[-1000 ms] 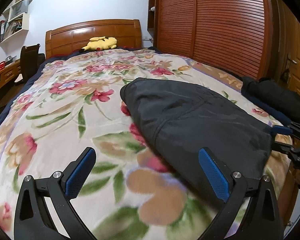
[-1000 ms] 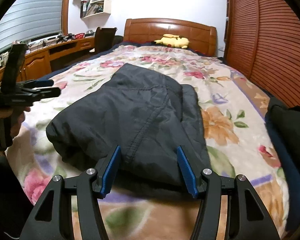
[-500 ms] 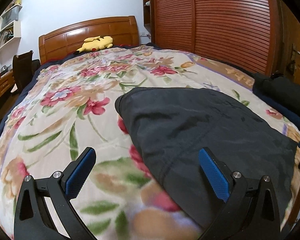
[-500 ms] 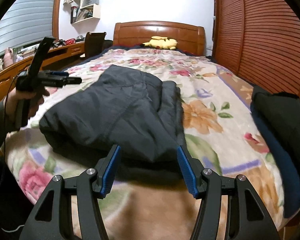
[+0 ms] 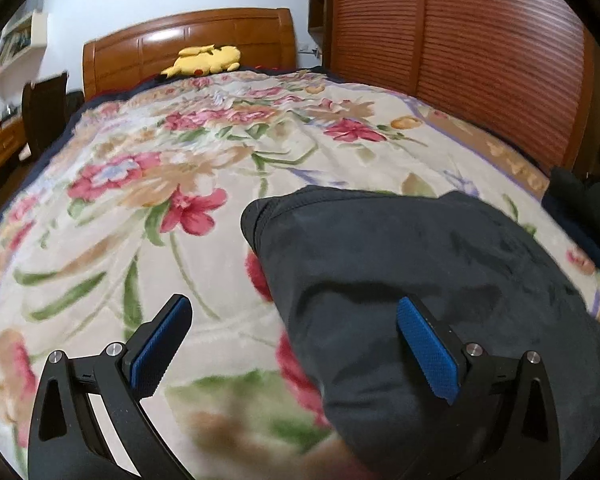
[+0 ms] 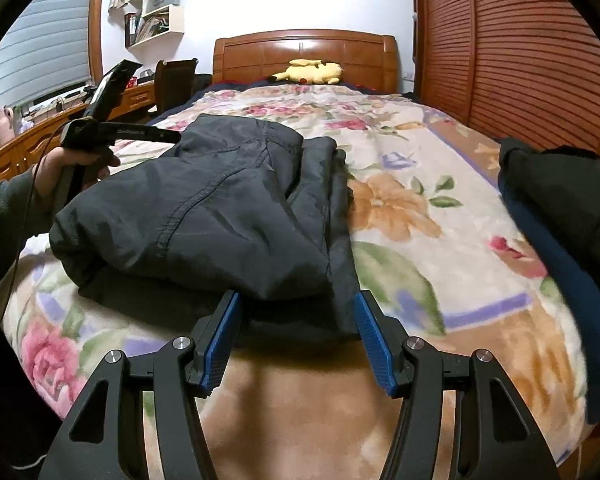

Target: Fold large clothes

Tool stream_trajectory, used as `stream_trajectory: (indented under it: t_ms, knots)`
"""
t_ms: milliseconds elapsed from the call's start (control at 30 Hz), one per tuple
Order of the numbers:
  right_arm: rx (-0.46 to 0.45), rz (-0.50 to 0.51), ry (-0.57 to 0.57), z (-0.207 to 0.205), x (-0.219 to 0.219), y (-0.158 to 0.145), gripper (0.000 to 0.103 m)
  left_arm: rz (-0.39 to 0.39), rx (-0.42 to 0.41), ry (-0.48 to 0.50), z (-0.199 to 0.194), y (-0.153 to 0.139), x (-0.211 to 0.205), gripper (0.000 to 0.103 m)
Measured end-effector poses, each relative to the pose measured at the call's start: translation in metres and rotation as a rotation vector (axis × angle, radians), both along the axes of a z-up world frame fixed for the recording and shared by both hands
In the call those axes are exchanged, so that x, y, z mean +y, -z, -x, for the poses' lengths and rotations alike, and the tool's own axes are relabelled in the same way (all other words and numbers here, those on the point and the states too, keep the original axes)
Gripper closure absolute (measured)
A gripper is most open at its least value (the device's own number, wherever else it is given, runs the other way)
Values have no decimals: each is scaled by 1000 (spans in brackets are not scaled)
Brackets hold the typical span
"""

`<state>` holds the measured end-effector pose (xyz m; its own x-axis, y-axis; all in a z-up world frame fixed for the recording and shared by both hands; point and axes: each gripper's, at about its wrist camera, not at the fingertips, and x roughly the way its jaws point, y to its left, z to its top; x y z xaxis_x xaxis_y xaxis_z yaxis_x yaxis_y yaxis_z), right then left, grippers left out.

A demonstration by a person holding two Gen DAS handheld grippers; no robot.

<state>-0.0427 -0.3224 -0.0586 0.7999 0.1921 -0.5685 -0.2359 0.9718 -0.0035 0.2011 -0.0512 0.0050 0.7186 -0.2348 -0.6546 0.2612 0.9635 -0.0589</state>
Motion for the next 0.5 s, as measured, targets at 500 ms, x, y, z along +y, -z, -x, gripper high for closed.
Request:
stream_trajectory:
  t_ms: [500]
  knots:
    - [27,-76,-16,-14,-4,17,39,37,113,-50,-58,32,11,0]
